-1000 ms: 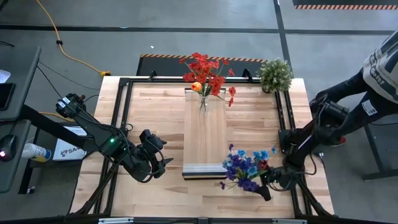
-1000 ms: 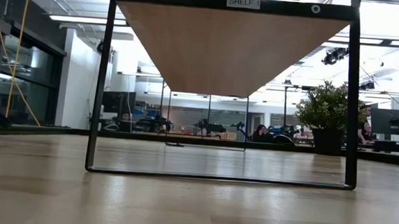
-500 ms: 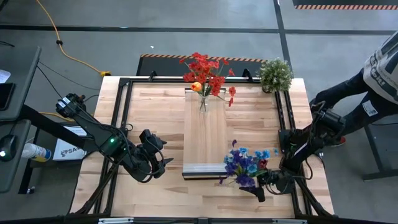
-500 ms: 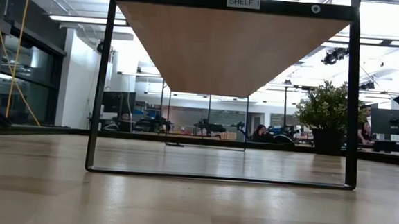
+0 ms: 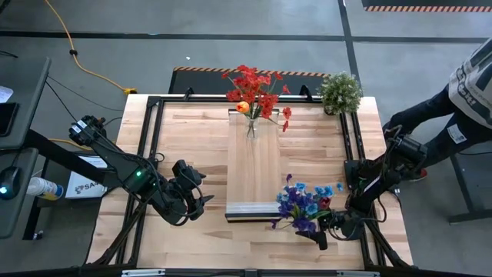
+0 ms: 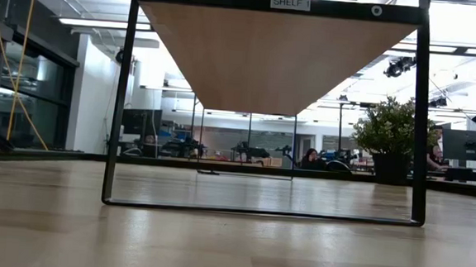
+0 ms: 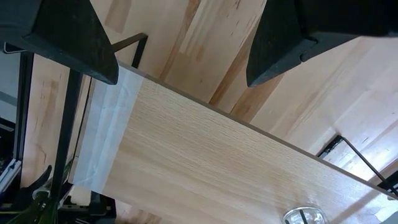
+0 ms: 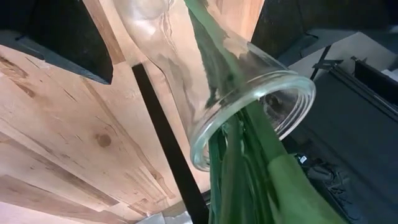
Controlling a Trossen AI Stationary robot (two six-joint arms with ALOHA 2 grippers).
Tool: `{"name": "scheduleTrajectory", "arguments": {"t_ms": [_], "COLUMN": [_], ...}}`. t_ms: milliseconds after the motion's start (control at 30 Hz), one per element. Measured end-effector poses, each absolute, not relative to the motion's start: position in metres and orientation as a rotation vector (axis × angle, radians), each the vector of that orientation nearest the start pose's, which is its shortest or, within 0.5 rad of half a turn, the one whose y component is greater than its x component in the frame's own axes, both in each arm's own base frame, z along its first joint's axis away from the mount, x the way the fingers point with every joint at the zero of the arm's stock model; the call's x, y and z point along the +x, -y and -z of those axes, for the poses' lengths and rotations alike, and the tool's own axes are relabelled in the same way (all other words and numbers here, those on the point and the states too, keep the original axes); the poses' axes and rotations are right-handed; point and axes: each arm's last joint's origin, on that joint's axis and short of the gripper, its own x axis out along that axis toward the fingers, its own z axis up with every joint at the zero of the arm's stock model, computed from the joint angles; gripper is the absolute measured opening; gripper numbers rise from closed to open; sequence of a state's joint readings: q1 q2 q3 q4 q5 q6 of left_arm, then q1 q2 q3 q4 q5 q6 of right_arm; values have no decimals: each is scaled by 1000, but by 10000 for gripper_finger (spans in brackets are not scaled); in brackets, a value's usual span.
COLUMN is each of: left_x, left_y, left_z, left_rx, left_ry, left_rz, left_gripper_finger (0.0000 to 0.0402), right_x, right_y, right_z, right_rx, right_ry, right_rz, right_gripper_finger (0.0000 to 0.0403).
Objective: Pick and place flowers into a vace then onto a shelf
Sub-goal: Put the transparent vase with flowers on the shelf
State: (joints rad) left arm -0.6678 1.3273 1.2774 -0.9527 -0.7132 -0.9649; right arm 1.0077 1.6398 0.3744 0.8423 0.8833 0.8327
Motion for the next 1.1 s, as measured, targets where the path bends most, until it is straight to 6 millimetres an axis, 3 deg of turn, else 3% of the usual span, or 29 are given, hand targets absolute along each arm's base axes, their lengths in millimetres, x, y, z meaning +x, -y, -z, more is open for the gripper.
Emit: {"name": "scheduleTrajectory", "arguments": {"t_ms": [1100], "left_x": [210], "left_y": [142], "left_z": [-332], "left_rx": [-260], "left_ry": [-657], "left_rz": [-380], "left_gripper_finger": [385], "right_x": [151], "right_y": [-198], "right_z": [-115], "right_rx": [486], "right_ry": [-296], "right_rz": [-31], "right_gripper_finger": [356]}}
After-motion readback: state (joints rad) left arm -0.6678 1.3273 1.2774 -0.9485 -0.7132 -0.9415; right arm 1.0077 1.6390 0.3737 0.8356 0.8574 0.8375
